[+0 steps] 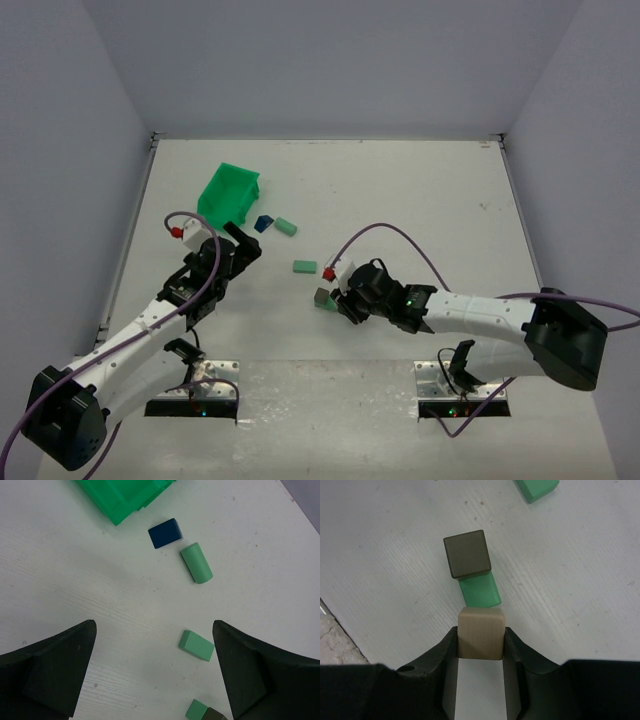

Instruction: Build the wood block tower

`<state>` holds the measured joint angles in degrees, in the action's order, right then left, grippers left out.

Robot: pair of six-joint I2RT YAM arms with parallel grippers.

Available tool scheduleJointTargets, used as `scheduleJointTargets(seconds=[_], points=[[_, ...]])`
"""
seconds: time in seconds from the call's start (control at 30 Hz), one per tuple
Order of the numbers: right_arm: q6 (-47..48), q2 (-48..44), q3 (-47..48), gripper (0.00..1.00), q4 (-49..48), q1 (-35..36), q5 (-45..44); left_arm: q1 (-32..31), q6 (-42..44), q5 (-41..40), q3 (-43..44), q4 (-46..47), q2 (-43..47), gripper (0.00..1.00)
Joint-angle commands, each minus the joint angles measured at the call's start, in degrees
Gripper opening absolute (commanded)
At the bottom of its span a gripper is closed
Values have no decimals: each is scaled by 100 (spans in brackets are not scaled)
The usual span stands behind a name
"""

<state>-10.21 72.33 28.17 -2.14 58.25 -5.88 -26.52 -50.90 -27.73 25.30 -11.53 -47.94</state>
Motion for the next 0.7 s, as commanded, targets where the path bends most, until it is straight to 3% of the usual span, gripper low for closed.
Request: scheduleJointTargets(seconds=[0.0, 0.43, 0.67], points=[[482, 195, 286, 26, -538, 28, 277, -2, 89, 66, 76, 288, 8, 100], [1170, 176, 352, 29, -449, 28, 532, -2, 186, 163, 84, 446, -249, 100], [1112, 203, 370, 30, -372, 31, 483, 4, -180, 122, -142, 881, -965, 100]])
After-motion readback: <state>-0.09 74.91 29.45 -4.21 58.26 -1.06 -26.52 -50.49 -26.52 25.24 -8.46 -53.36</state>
